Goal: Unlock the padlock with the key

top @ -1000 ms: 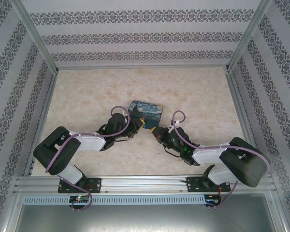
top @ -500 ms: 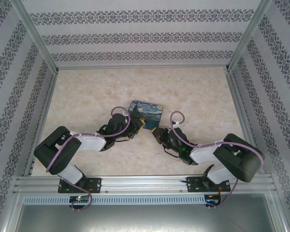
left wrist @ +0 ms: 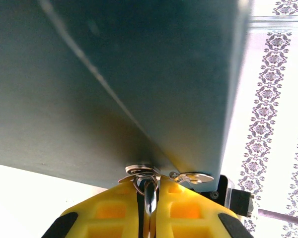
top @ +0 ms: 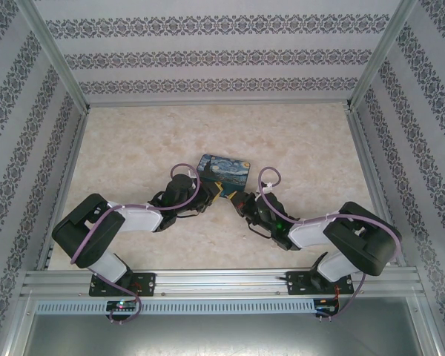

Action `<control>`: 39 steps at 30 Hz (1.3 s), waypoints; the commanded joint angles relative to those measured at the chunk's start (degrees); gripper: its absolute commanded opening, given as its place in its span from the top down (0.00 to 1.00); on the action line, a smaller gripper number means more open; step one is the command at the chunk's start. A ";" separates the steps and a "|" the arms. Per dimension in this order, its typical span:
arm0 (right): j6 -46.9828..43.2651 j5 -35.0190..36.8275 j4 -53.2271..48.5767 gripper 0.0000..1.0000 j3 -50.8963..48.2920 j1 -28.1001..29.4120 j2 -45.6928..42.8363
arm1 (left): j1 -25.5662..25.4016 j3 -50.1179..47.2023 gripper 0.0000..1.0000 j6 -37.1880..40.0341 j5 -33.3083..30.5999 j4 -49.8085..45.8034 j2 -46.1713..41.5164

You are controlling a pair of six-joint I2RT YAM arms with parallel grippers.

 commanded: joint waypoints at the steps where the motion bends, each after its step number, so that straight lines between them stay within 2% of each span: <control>1: 0.56 1.10 2.48 1.00 1.29 0.67 1.05 | -0.71 -0.22 1.00 0.19 -0.73 4.15 -0.48; 39: 0.62 0.87 2.86 1.00 0.46 -1.20 -0.90 | -1.42 -0.49 1.00 1.71 -1.39 3.41 -0.09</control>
